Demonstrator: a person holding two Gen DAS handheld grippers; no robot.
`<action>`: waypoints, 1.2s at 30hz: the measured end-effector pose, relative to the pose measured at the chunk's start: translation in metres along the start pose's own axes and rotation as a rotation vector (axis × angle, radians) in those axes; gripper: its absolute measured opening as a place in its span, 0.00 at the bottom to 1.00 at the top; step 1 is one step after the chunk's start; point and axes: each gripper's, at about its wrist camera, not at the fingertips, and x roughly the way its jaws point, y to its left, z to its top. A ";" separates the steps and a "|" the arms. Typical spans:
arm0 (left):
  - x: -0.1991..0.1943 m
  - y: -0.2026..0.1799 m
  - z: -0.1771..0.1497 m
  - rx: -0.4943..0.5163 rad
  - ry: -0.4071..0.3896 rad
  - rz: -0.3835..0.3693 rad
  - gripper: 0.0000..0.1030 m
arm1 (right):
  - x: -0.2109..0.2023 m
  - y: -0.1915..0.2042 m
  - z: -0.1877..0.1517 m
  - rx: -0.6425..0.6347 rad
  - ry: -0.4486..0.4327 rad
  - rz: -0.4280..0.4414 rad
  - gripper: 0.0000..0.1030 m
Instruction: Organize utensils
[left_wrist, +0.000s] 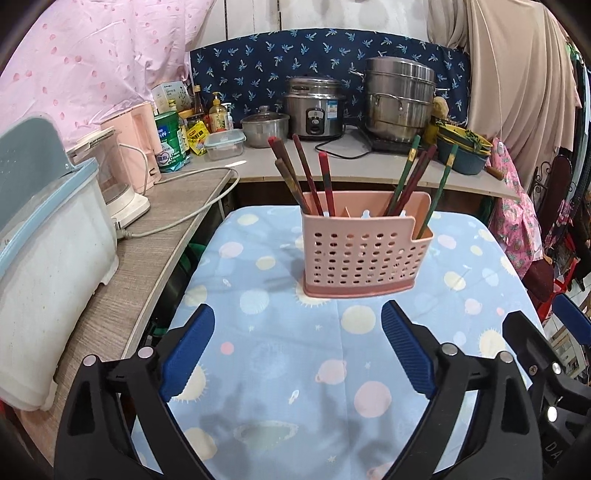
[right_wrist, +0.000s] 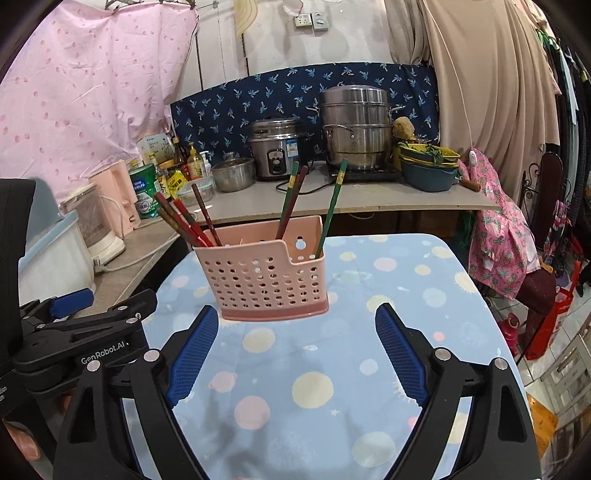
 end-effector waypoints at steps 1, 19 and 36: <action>0.000 -0.001 -0.002 0.000 0.005 0.000 0.87 | 0.000 -0.001 -0.002 0.001 0.005 -0.002 0.82; 0.002 -0.004 -0.032 0.011 0.058 0.029 0.93 | 0.000 -0.010 -0.026 0.016 0.057 -0.042 0.94; 0.002 -0.004 -0.040 0.015 0.073 0.051 0.93 | 0.008 -0.007 -0.041 0.008 0.103 -0.043 0.94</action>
